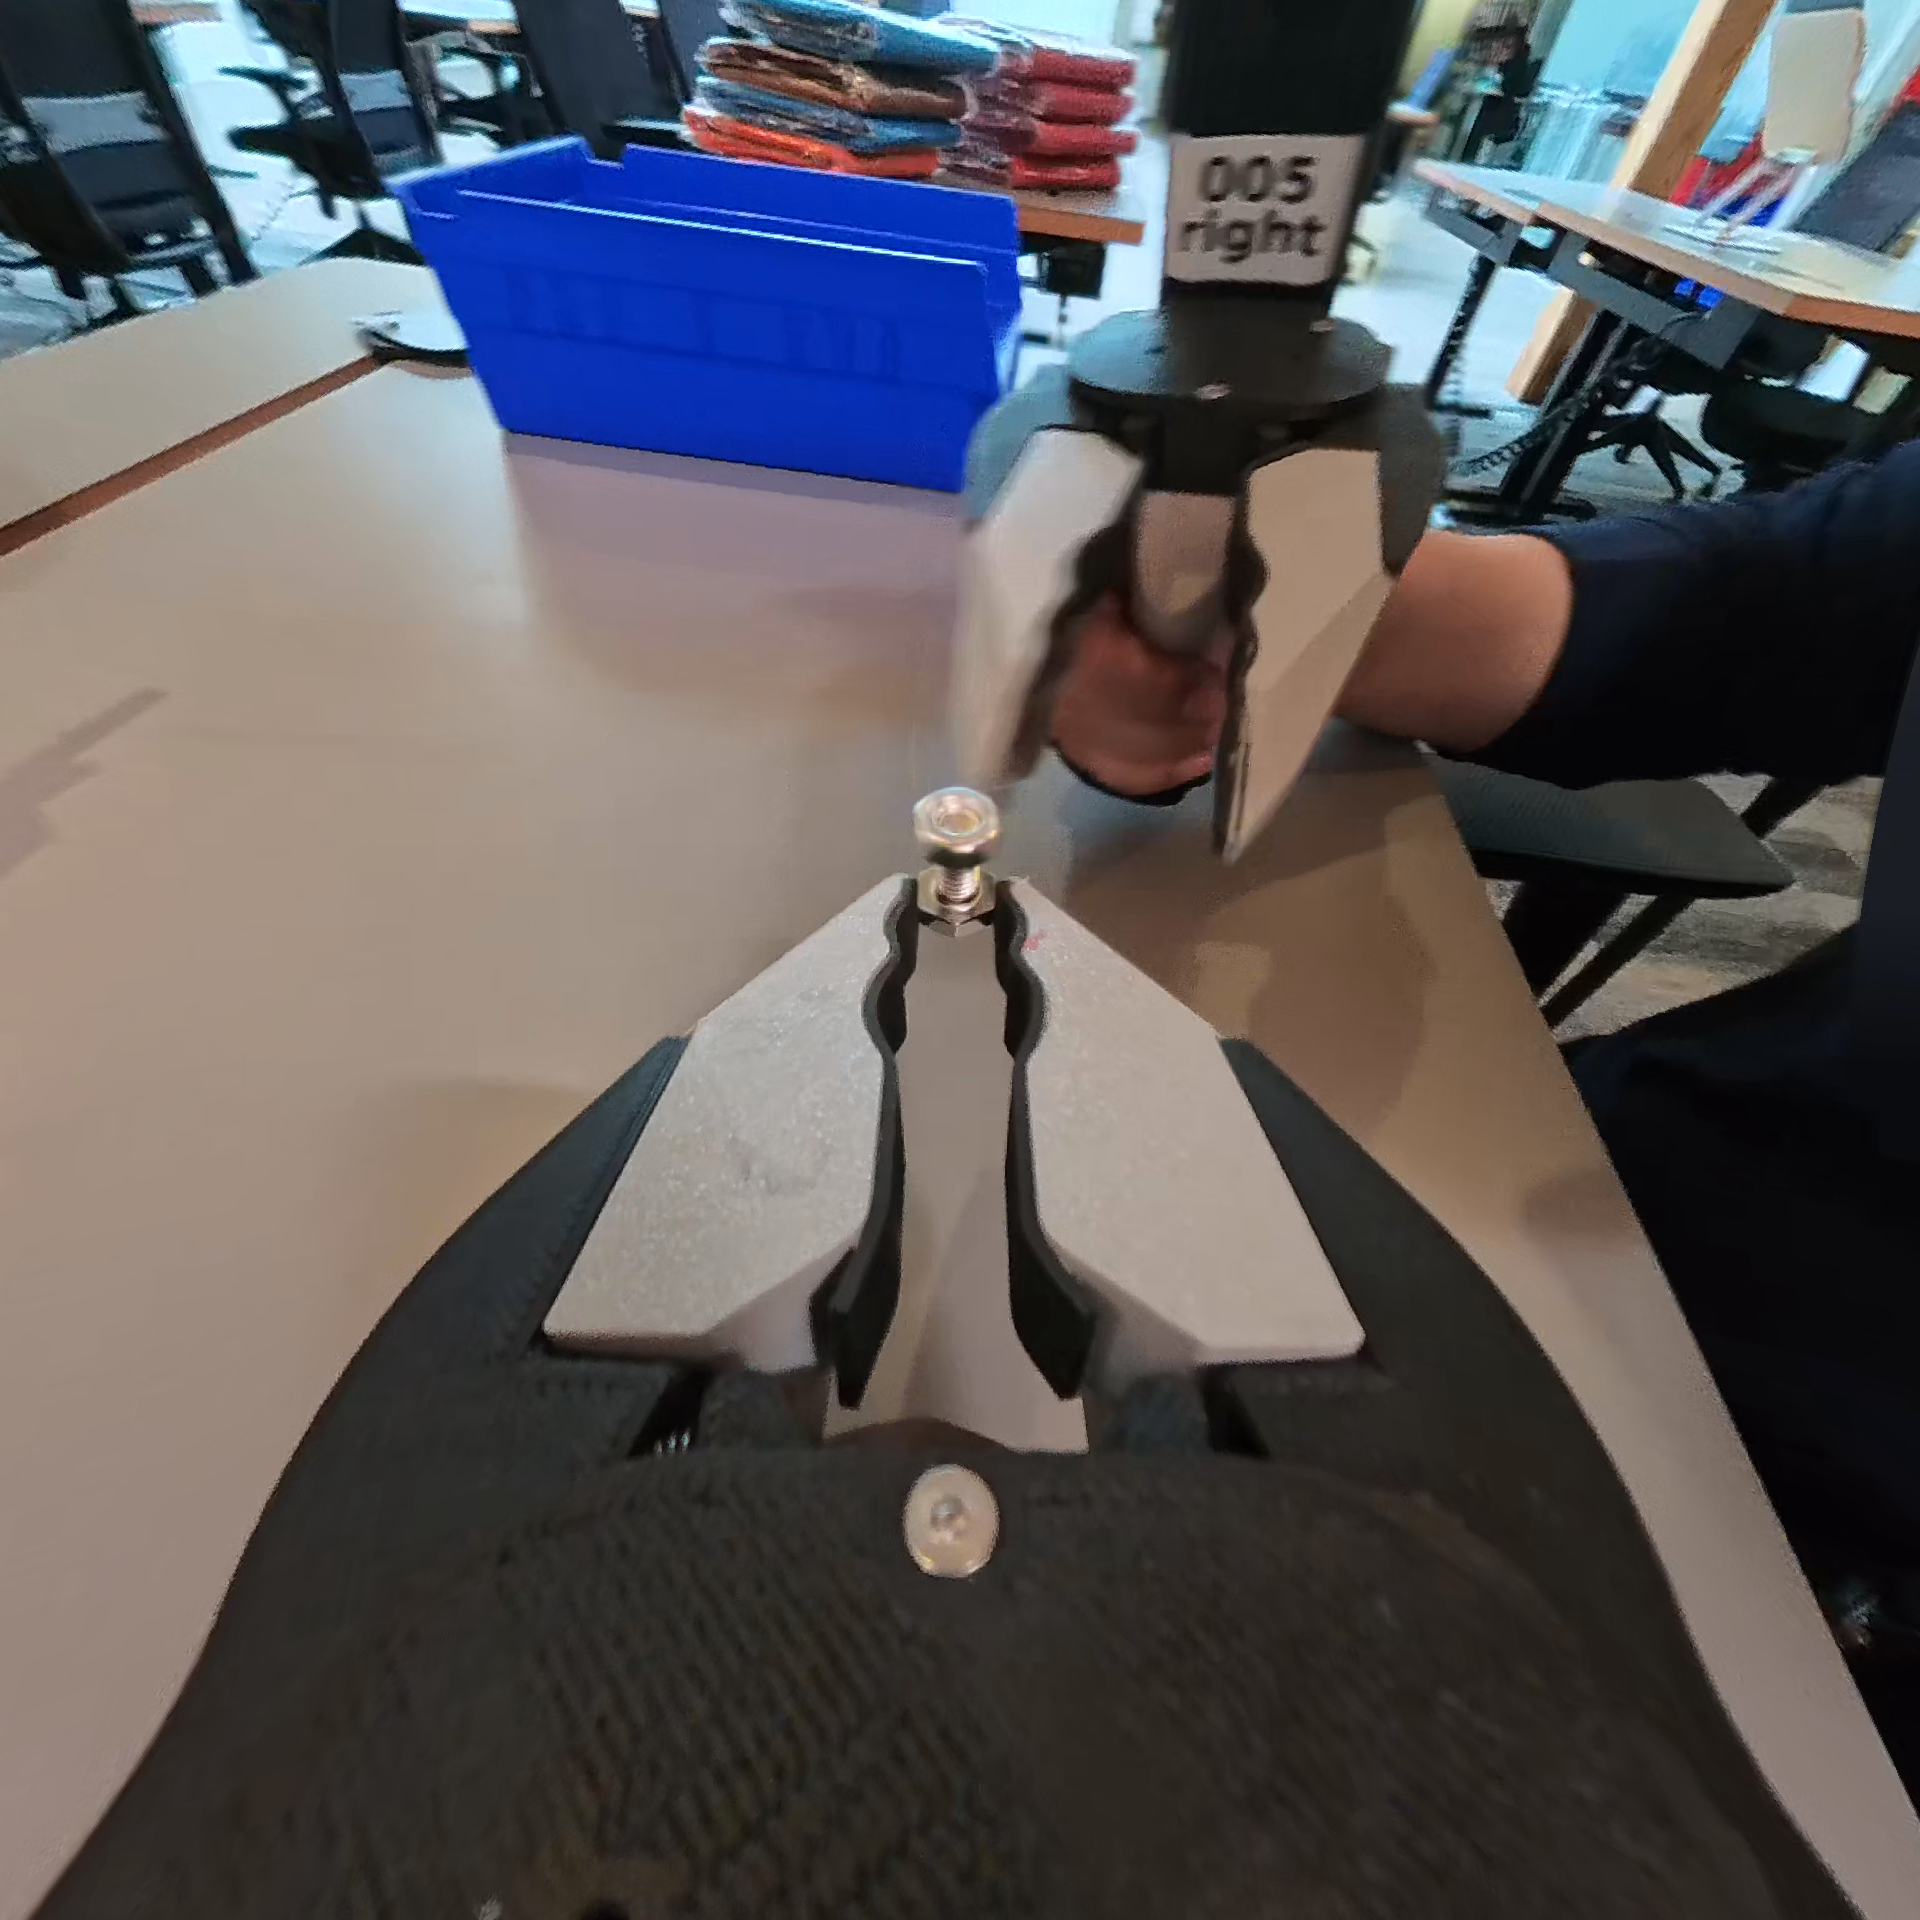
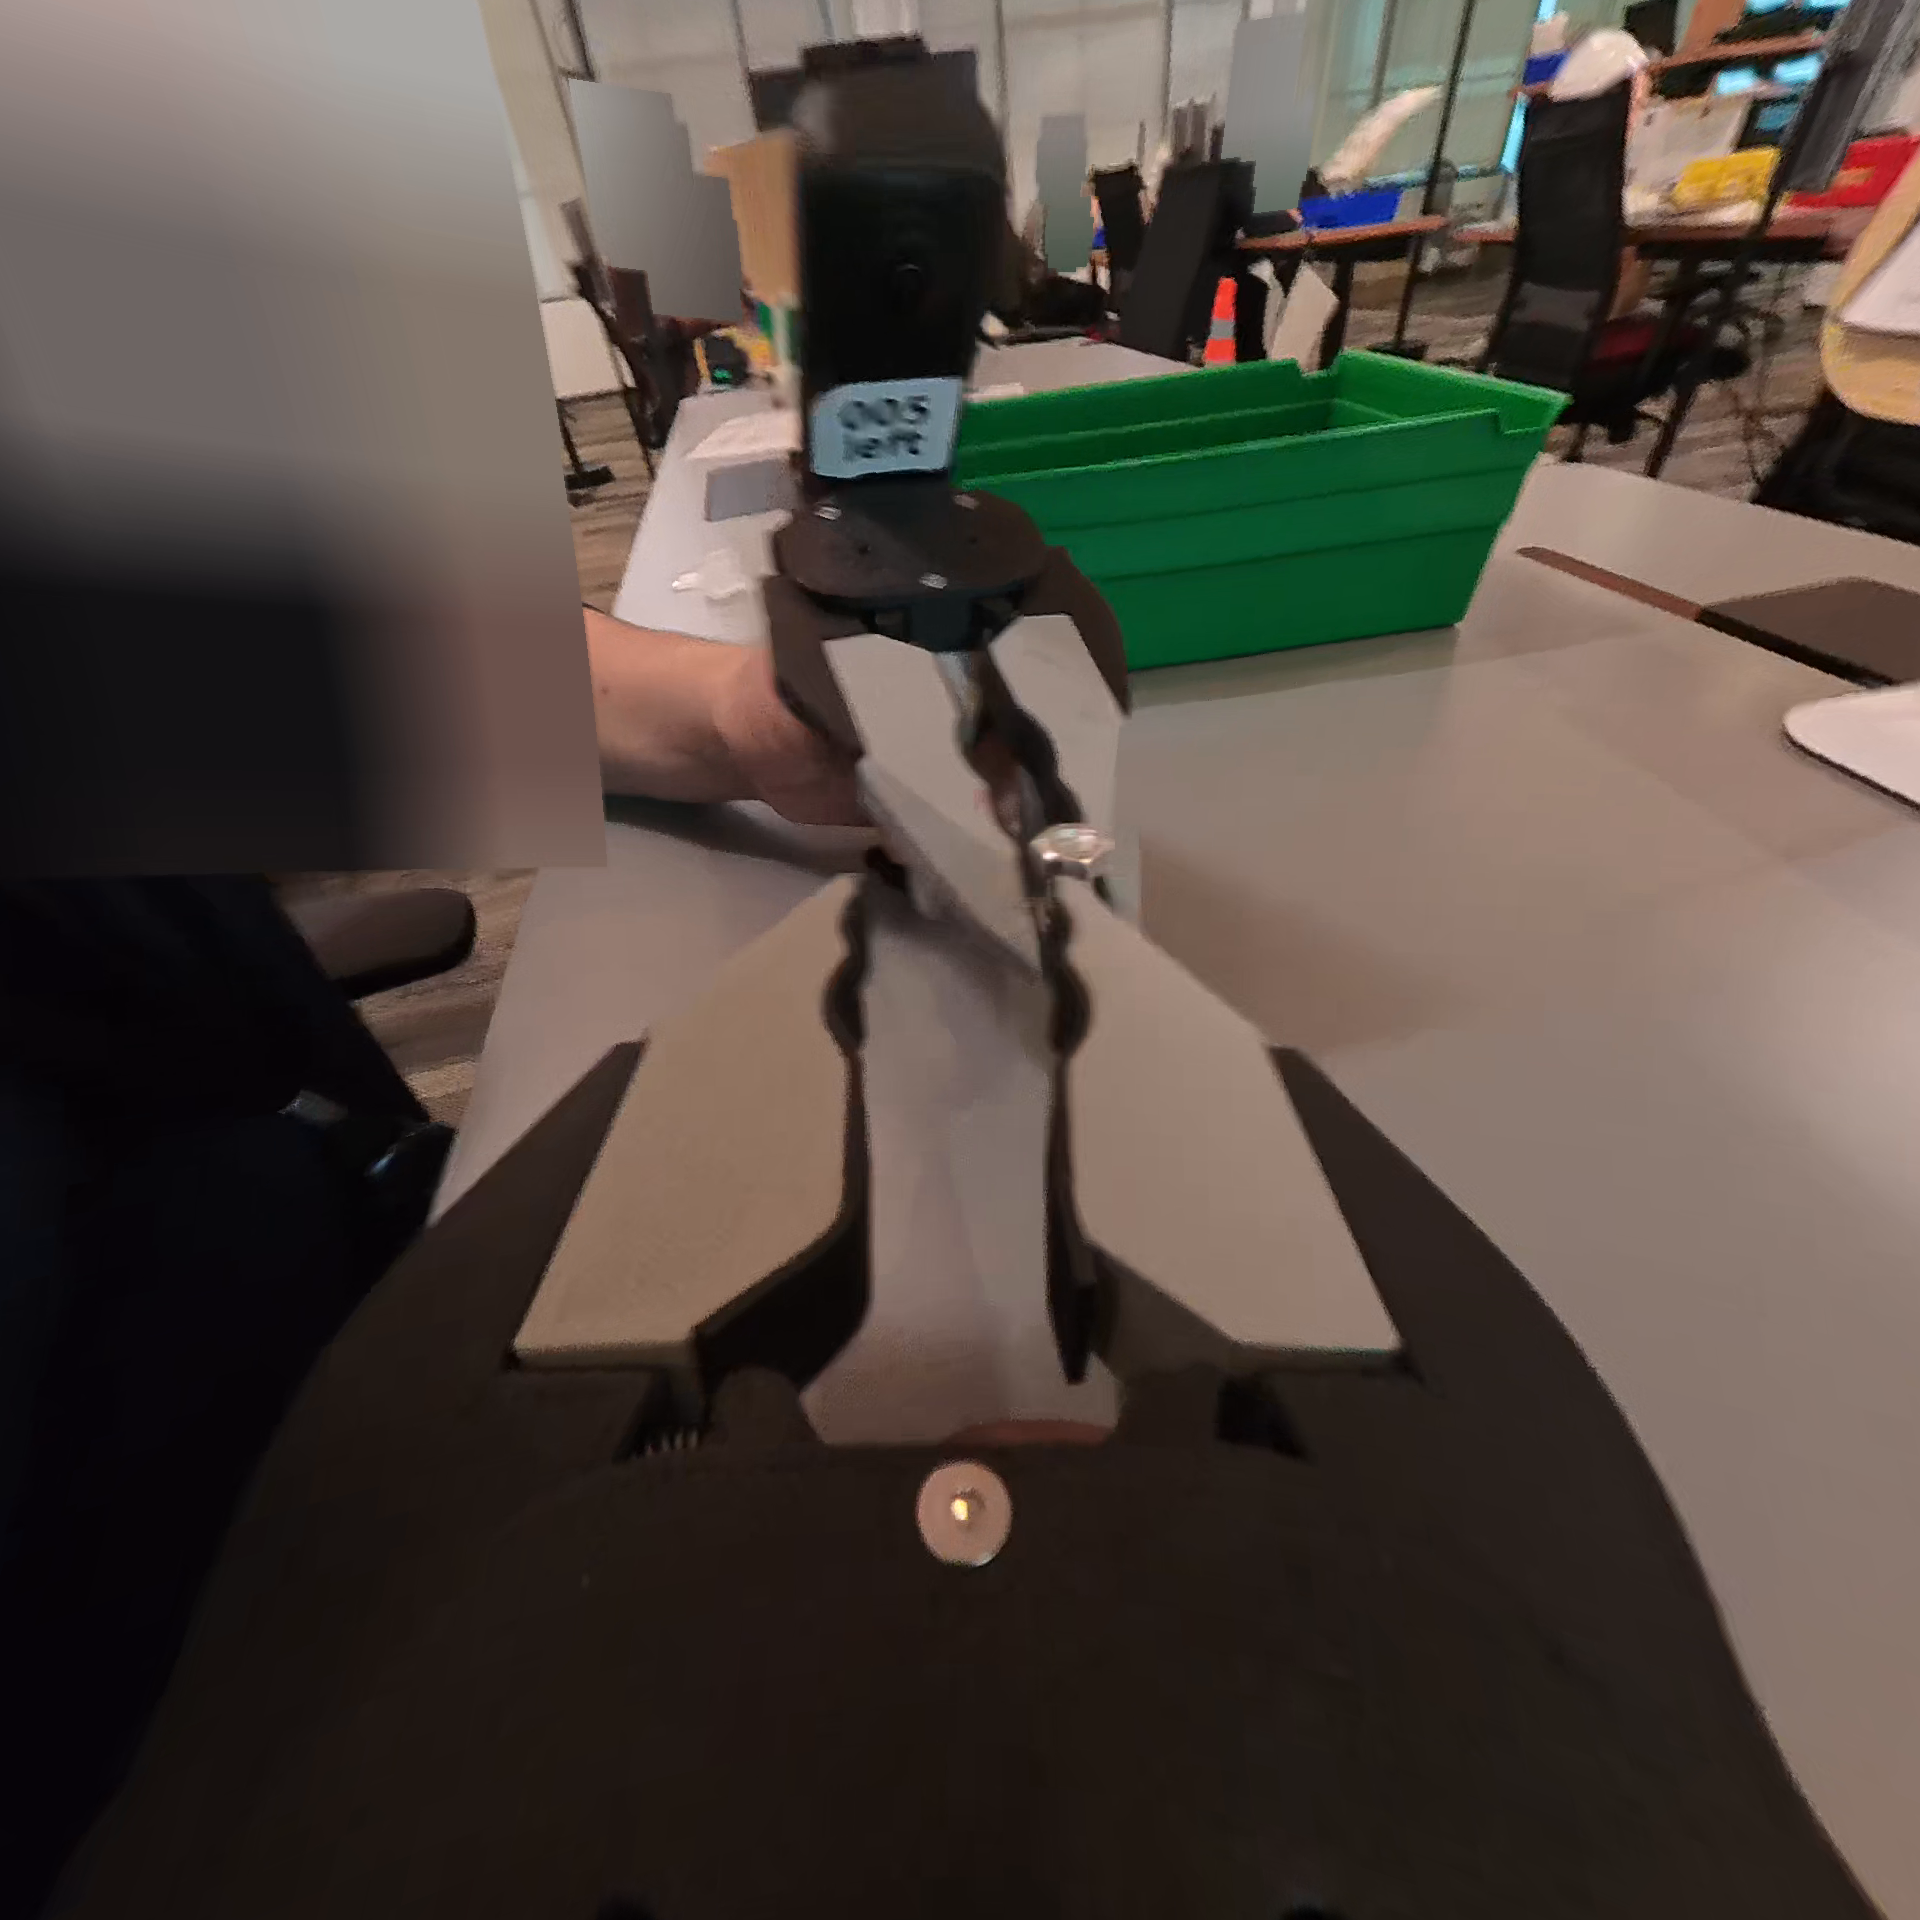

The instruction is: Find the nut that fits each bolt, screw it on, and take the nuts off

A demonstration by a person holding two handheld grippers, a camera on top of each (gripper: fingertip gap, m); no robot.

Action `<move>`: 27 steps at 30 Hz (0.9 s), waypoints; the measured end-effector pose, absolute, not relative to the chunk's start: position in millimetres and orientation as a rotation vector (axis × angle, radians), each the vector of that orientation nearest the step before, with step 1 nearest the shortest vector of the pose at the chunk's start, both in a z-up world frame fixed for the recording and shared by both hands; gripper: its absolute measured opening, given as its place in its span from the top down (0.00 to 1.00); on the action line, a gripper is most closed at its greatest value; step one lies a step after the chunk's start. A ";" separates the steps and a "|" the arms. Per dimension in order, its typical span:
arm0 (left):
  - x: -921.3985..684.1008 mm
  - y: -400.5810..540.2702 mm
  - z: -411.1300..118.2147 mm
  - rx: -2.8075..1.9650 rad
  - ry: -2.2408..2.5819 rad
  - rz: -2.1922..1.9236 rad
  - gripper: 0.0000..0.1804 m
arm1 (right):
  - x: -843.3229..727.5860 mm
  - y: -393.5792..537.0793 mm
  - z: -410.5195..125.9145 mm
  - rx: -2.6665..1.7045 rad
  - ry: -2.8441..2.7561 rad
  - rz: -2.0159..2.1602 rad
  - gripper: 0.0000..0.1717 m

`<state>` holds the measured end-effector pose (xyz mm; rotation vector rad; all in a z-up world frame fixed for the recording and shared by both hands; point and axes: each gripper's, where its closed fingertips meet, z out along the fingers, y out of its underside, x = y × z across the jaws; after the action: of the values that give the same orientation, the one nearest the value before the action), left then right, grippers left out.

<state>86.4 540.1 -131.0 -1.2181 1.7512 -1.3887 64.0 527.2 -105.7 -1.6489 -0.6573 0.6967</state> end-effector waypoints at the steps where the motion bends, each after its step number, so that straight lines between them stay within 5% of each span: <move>1: 86.4 543.1 -131.7 -1.232 1.746 -1.386 0.93 | 66.0 521.0 -99.6 -1.614 -0.655 0.715 0.88; 6: 86.0 535.4 -131.9 -1.210 1.770 -1.405 0.93 | 75.9 544.9 -96.9 -1.650 -0.581 0.651 0.71; 9: 86.7 536.1 -132.8 -1.212 1.770 -1.387 0.93 | 57.4 545.7 -106.6 -1.685 -0.669 0.711 0.78; 11: 86.2 541.2 -133.6 -1.229 1.763 -1.382 0.93 | 58.3 540.2 -107.2 -1.673 -0.671 0.696 0.74; 13: 87.6 551.5 -133.8 -1.271 1.724 -1.361 0.93 | 61.1 523.5 -102.0 -1.628 -0.704 0.754 0.93; 18: 86.4 546.6 -131.5 -1.255 1.735 -1.405 0.93 | 77.5 546.0 -95.5 -1.648 -0.577 0.709 0.70; 25: 86.7 549.1 -132.1 -1.270 1.727 -1.390 0.93 | 59.9 541.6 -104.4 -1.674 -0.670 0.734 0.73; 26: 87.8 555.7 -132.1 -1.297 1.699 -1.377 0.93 | 60.1 531.0 -100.1 -1.642 -0.697 0.786 0.89; 27: 87.4 559.0 -131.3 -1.306 1.690 -1.386 0.93 | 63.3 527.3 -93.4 -1.612 -0.666 0.822 0.87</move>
<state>87.4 559.0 -131.3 -1.3061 1.6902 -1.3861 63.3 527.3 -93.4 -1.6123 -0.6665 0.8223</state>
